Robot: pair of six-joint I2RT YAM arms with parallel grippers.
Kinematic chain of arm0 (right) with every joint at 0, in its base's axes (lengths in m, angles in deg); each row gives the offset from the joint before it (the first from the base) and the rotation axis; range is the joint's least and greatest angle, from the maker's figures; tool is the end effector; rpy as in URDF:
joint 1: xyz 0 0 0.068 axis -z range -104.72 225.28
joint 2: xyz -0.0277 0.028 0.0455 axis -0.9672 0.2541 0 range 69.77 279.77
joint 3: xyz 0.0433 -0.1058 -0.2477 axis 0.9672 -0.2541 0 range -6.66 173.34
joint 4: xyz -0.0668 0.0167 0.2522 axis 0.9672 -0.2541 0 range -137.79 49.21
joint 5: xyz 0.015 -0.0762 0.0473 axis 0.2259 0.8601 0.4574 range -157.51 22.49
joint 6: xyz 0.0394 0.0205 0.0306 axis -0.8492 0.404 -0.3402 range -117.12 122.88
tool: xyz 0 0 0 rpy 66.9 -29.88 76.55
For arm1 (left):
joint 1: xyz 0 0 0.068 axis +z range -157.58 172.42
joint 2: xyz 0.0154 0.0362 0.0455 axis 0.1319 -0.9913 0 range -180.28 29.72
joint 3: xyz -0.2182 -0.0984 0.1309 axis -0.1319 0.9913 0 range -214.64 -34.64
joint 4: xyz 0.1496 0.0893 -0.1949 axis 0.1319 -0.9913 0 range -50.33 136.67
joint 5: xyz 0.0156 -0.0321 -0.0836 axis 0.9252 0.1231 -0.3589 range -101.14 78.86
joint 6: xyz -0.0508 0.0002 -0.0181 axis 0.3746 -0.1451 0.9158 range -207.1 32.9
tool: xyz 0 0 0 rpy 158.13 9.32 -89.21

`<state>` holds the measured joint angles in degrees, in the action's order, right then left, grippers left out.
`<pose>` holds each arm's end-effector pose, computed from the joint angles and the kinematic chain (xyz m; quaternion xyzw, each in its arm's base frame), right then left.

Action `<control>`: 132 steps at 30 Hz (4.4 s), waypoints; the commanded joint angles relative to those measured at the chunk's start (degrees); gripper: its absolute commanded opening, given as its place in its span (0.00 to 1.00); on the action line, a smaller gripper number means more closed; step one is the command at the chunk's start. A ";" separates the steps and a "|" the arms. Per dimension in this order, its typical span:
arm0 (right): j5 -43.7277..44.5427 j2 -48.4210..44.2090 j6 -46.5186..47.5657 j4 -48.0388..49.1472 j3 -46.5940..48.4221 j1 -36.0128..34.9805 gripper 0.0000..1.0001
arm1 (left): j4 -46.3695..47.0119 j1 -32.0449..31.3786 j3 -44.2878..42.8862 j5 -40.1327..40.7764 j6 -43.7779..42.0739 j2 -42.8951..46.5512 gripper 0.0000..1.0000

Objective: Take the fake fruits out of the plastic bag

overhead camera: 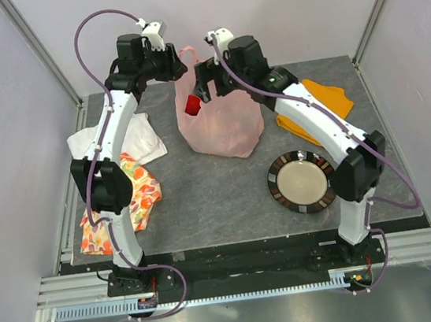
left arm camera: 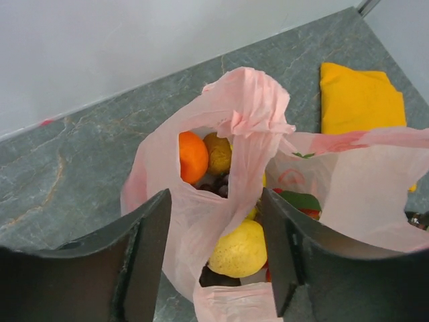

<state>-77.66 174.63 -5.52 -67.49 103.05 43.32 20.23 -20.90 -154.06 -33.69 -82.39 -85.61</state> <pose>0.3598 0.2320 0.4085 -0.2169 0.7975 0.2614 0.4986 0.4561 -0.1220 0.3888 0.1698 0.8042 -0.2459 0.5137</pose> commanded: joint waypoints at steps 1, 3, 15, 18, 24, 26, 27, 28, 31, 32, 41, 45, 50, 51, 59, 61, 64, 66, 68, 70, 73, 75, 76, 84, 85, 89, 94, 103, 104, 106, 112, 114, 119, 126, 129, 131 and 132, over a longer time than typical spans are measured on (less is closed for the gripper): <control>11.28 8.05 -2.67 3.32 12.42 -2.40 0.98 | 2.88 -0.30 -4.59 0.66 -0.49 -2.00 0.42; 12.95 12.62 -2.41 4.20 17.00 -2.84 0.92 | 3.14 -0.30 -5.99 0.92 -1.10 -2.88 0.13; 17.18 17.85 17.61 29.23 26.44 -2.14 0.00 | 5.08 2.95 -17.17 8.57 -7.61 2.47 0.01; 17.01 15.13 19.91 30.30 24.07 -0.65 0.00 | 2.98 3.13 -12.52 6.13 -7.61 8.09 0.02; 11.13 -3.64 26.14 28.02 -9.02 1.99 0.00 | -0.54 2.07 14.52 2.94 -5.15 24.87 0.01; 10.59 -11.64 28.09 25.05 -23.22 2.08 0.00 | -2.73 1.72 25.51 3.03 -1.12 29.09 0.02; 10.33 -14.13 27.57 21.03 -27.06 2.00 0.00 | -3.87 1.63 28.59 3.47 0.37 33.02 0.02; 6.50 -16.68 27.04 18.29 -30.49 2.00 0.00 | -5.80 1.63 34.19 3.65 3.35 35.32 0.02; 2.42 -24.69 24.85 9.84 -41.66 1.56 0.08 | -7.05 1.55 44.66 3.91 7.66 44.12 0.01; 2.77 -26.79 23.62 8.34 -44.99 1.12 0.34 | -7.05 1.54 46.71 4.26 8.29 45.79 0.02; -4.57 -24.80 21.51 -2.39 -19.66 1.12 0.73 | -7.67 1.63 50.86 4.62 9.88 47.39 0.02; -8.92 -20.58 17.03 1.11 -8.30 -0.99 0.71 | -6.53 1.81 49.02 4.79 10.23 48.53 0.02; -11.29 -13.03 16.14 7.61 -8.63 -4.68 0.54 | -5.99 3.03 48.58 4.36 13.82 48.53 0.02; -11.47 -11.53 15.44 8.50 -10.12 -5.03 0.52 | -5.91 3.47 48.31 3.92 15.05 48.36 0.02; -3.23 9.39 18.86 9.03 -9.51 -5.56 0.37 | -3.80 6.29 49.54 -0.39 22.62 46.77 0.02; 1.25 10.54 20.44 7.03 -10.57 -5.56 0.36 | -3.45 6.55 49.63 -1.18 22.89 46.60 0.02; 1.80 7.48 24.92 -0.42 -13.29 -5.65 0.36 | -3.36 6.73 49.63 -1.71 22.54 46.86 0.02; 1.89 4.06 26.77 -3.61 -18.18 -5.83 0.36 | -3.27 6.73 49.89 -1.89 22.01 47.04 0.02; 1.45 1.41 27.38 -4.94 -22.59 -6.00 0.36 | -3.10 6.73 49.98 -1.89 21.75 47.04 0.02; 1.54 -1.05 27.13 -6.77 -26.73 -6.09 0.36 | -3.01 6.73 49.98 -2.06 21.48 47.12 0.02; 1.28 -1.85 25.28 -10.90 -27.62 -6.27 0.35 | -3.88 6.82 50.24 -2.76 20.61 47.74 0.02; 0.92 -3.60 25.97 -11.27 -28.49 -6.27 0.35 | -5.72 6.82 51.38 -2.33 20.43 48.35 0.02; 1.19 -4.13 26.50 -10.92 -28.06 -6.27 0.36 | -6.34 6.82 52.00 -1.46 19.99 48.53 0.01; 0.13 -3.88 27.31 -9.61 -17.35 -6.27 0.43 | -13.46 7.25 57.19 2.15 20.78 51.17 0.02; 0.22 -2.92 26.17 -8.56 -16.12 -6.27 0.45 | -14.51 7.95 57.10 2.94 21.30 50.99 0.02; -0.48 3.76 25.10 -8.20 -6.29 -6.27 0.48 | -17.33 8.57 58.07 3.91 19.99 50.90 0.02; 2.32 9.65 26.77 -5.82 -0.38 -6.27 0.53 | -12.86 9.63 58.33 2.44 18.41 51.52 0.02; 7.86 19.76 28.01 -2.92 7.53 -6.18 0.61 | -6.52 10.16 57.10 -0.92 16.12 49.68 0.02; 7.78 20.38 27.66 -2.75 9.01 -6.18 0.63 | -6.52 10.16 57.10 -0.66 15.86 49.33 0.02; 4.45 20.47 27.56 -2.31 9.82 -6.35 0.66 | -7.49 10.25 57.19 0.66 15.33 49.06 0.02; 11.97 22.75 29.32 0.68 9.47 -6.97 0.72 | -8.28 10.33 57.54 0.84 14.01 47.39 0.02; 14.71 25.12 30.64 1.29 10.17 -6.97 0.72 | -7.93 10.25 57.63 -0.65 14.10 46.86 0.02; 19.64 30.48 33.18 3.75 12.19 -6.79 0.71 | -7.58 10.25 57.02 -1.71 13.22 46.16 0.02; 25.36 34.80 35.73 4.90 15.88 -6.88 0.67 | -7.58 10.33 56.31 -1.01 12.08 46.25 0.01; 25.79 34.45 36.00 4.90 15.01 -6.88 0.54 | -7.49 10.42 57.01 -1.01 12.25 46.77 0.02; 26.06 34.01 35.91 4.90 14.39 -6.88 0.44 | -7.14 10.60 57.54 -1.10 12.51 47.21 0.02; 26.06 33.31 35.57 4.90 14.30 -6.79 0.40 | -7.14 10.68 57.71 -1.10 12.60 47.30 0.02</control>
<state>-54.47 209.91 29.78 -63.60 115.42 36.43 11.29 -10.80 -95.66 -33.99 -67.63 -39.66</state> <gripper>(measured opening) 0.477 0.025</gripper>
